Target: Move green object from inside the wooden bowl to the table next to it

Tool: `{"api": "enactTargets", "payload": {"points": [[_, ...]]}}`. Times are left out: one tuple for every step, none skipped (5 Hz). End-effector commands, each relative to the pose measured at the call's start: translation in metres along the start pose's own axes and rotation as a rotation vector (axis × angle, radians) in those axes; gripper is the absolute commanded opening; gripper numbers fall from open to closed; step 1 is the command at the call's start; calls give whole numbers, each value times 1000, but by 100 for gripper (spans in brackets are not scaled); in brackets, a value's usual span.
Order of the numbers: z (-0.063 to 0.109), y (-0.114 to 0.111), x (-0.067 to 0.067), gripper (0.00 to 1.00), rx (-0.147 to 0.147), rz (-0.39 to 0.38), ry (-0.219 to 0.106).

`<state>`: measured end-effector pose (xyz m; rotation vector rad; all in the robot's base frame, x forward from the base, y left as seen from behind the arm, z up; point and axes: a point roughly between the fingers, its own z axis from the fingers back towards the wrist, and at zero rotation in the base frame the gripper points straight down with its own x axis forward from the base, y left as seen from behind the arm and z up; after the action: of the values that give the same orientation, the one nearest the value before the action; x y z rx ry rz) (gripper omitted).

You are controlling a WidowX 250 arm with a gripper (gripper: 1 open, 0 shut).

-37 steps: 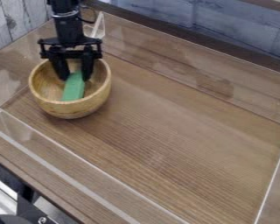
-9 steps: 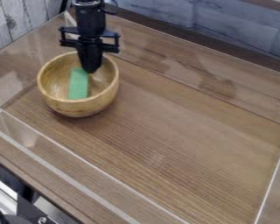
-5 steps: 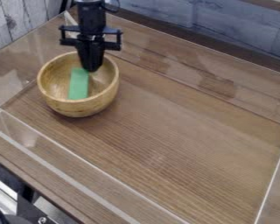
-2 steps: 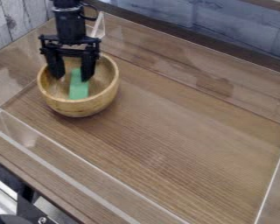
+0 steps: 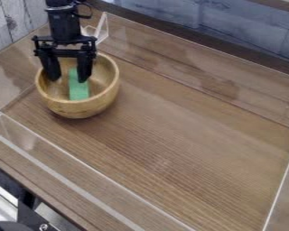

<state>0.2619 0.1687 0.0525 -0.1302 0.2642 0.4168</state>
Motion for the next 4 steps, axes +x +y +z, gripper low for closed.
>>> {"api": "enactTargets", "payload": {"points": [[13,-12,5,100,-8,23,-61],[6,-17,-6,100,-8,0,-49],[1,-23,-16,100,-15,-28,-42],[7,-24,-11,100,-13,-85,-35]]}}
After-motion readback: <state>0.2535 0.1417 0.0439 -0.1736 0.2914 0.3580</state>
